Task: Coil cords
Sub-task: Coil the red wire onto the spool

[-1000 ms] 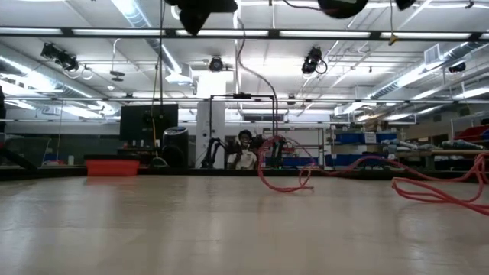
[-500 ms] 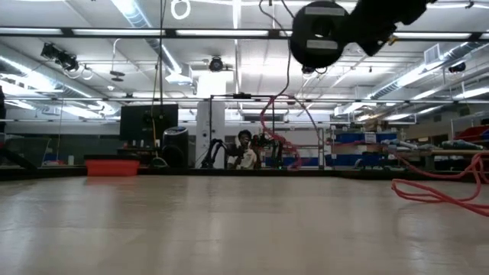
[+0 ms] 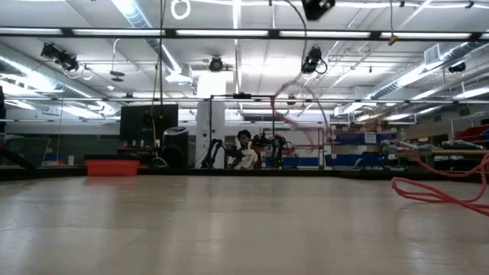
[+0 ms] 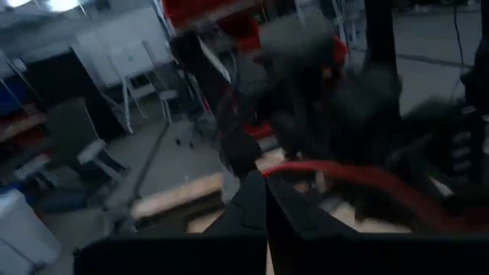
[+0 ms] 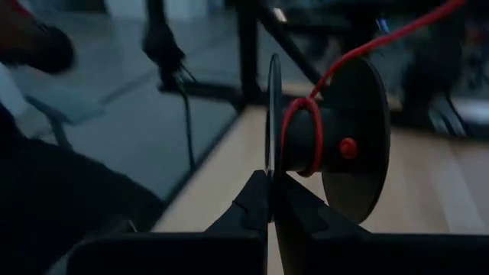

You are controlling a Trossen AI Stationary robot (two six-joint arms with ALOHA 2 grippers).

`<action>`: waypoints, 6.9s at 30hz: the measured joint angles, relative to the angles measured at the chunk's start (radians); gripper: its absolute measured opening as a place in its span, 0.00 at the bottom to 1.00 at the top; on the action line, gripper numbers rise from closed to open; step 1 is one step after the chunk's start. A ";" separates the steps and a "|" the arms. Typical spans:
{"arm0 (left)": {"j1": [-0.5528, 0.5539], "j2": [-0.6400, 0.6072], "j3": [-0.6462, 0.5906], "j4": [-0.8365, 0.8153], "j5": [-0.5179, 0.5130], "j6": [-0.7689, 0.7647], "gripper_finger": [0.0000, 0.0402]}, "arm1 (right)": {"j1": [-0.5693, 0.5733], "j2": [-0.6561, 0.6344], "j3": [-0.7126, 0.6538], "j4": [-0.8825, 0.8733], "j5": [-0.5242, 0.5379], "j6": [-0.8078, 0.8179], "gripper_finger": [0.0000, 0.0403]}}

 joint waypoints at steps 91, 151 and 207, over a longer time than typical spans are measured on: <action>-0.111 0.099 -0.002 0.066 -0.127 -0.310 0.26 | 0.022 -0.179 -0.286 0.480 0.297 -0.260 0.01; -0.096 0.058 0.014 -0.043 -0.059 -0.219 0.00 | 0.032 -0.260 -0.285 0.126 0.672 -0.146 0.15; -0.096 0.237 -0.044 0.495 -0.291 -0.106 0.00 | 0.083 -0.381 -0.212 -0.287 0.667 0.073 0.11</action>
